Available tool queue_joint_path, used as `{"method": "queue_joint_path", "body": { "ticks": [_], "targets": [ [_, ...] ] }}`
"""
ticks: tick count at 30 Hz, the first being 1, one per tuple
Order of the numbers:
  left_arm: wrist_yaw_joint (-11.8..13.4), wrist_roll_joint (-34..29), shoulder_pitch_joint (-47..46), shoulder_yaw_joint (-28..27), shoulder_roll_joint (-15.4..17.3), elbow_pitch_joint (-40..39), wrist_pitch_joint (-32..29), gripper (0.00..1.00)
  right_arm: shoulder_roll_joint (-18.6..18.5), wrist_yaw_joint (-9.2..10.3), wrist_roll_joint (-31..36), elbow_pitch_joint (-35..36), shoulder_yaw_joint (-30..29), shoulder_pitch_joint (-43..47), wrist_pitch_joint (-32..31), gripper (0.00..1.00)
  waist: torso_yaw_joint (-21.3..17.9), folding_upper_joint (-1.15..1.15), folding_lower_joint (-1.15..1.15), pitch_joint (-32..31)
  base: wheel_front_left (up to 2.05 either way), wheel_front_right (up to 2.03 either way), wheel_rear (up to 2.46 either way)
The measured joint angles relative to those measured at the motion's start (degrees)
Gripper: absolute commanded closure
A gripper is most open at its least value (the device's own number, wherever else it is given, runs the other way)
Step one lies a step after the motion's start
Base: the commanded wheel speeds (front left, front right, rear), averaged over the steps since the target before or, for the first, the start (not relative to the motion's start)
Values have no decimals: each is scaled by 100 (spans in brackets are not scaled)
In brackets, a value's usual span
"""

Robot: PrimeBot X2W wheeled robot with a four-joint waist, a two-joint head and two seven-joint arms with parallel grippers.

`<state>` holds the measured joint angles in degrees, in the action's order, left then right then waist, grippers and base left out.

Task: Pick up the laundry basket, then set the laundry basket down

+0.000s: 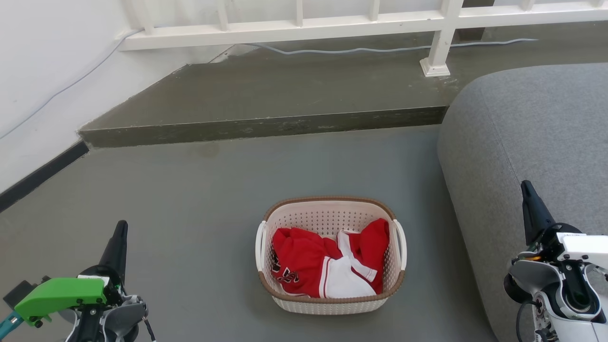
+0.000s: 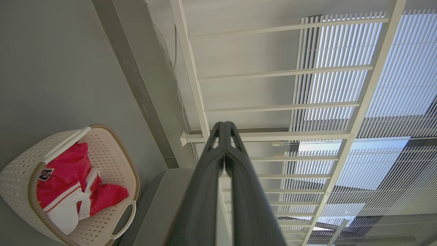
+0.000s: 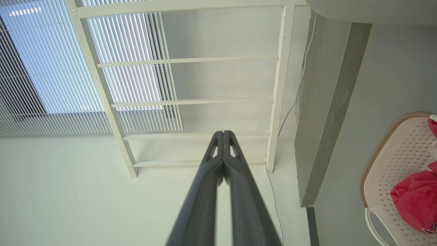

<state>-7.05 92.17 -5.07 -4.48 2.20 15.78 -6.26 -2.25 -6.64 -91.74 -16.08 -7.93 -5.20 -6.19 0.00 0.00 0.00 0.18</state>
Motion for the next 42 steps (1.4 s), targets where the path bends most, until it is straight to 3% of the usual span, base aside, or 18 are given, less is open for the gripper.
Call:
{"method": "queue_joint_path", "body": {
  "ticks": [17, 18, 25, 42],
  "targets": [
    [0, 0, 0, -1, -1, -1, 0, 100, 0, 0, 0, 0, 0, 0, 0, 100, 0, 0, 0, 0, 0, 0, 0],
    [0, 0, 0, -2, -1, -1, 0, 0, 0, 0, 0, 0, 0, 0, 0, 0, 0, 0, 0, 0, 0, 0, 0],
    [9, 0, 183, 58, -130, 263, 2, 0, 142, 18, 0, -271, 16, 245, 8, 0, 0, 0, 0, 2, 0, 0, 0],
    [8, -99, 177, 224, -124, 27, 291, 0, 134, 18, 113, -15, 165, 226, 151, 0, 7, 0, 0, 32, 0, 0, 0]
  ]
}}
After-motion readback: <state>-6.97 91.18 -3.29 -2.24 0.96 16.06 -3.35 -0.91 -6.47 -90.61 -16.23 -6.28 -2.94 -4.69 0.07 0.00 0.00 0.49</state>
